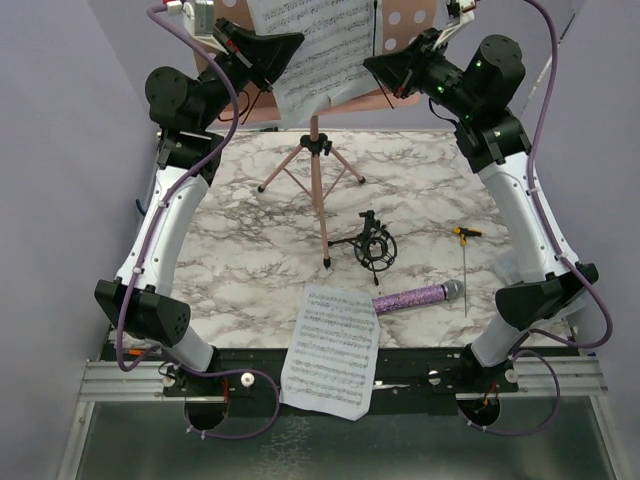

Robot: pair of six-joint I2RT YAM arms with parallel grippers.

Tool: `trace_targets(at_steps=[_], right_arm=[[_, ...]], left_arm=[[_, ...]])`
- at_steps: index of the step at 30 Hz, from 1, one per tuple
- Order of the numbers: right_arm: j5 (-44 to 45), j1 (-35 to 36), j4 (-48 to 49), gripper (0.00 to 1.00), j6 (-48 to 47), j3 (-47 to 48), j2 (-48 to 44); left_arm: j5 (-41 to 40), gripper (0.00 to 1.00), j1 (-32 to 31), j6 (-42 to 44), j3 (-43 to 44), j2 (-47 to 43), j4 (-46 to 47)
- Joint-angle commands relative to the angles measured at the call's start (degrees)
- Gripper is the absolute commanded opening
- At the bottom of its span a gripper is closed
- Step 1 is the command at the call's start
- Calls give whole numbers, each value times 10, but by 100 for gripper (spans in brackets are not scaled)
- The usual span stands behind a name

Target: Set up the instrument practice props

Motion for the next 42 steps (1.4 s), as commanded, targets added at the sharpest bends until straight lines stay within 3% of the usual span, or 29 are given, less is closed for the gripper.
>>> trace_targets(at_steps=[1,20,32,42], right_arm=[[-11,-4,29,0,-13,-20,-24],[-26,-4,73,0,-18,-81,-56],[-23,-4,85,0,-18,-98,-70],[-22,-4,84,0,-18,-102,-69]], left_arm=[[-7,0,-17,16,22,9,11],[-29,0,-90,119,122,81,-80],[-34,0,-103,118,190,134,-113],[-43,0,-112,122,176,133,-113]])
